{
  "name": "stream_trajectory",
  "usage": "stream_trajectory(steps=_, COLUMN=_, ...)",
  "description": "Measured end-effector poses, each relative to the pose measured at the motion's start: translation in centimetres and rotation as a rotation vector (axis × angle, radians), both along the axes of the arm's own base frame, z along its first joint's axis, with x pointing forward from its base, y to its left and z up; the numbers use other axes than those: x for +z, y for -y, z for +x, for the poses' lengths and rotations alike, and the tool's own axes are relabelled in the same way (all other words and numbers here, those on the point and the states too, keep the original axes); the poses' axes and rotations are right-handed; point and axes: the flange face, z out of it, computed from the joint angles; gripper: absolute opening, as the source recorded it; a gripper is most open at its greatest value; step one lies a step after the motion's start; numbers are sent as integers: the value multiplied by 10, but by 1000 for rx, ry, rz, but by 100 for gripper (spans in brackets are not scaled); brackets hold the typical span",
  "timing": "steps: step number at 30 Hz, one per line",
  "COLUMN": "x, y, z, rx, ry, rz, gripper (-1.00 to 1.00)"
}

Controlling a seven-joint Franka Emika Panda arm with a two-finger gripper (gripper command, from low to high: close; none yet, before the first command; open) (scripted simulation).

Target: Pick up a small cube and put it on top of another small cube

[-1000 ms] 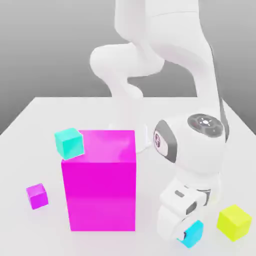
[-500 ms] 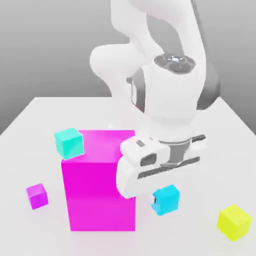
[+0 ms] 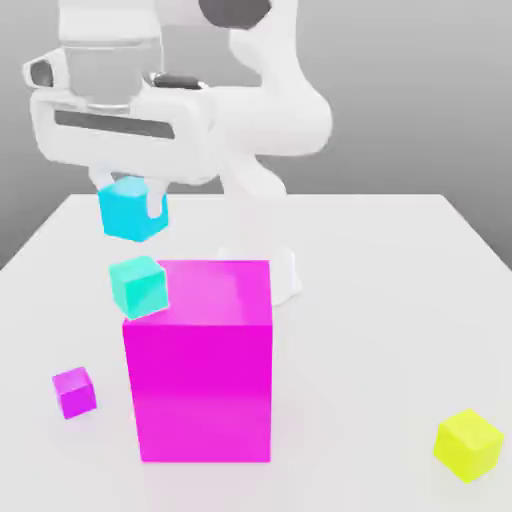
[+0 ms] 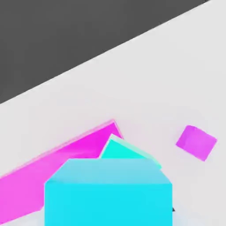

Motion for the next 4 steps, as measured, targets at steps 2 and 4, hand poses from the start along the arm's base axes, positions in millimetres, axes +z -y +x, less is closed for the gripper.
stream_trajectory(steps=2, x=-8, y=0, z=-1, rx=-2, ry=0, rz=0, gripper=100)
stream_trajectory(steps=4, x=-8, y=0, z=-1, rx=-2, ry=0, rz=0, gripper=100)
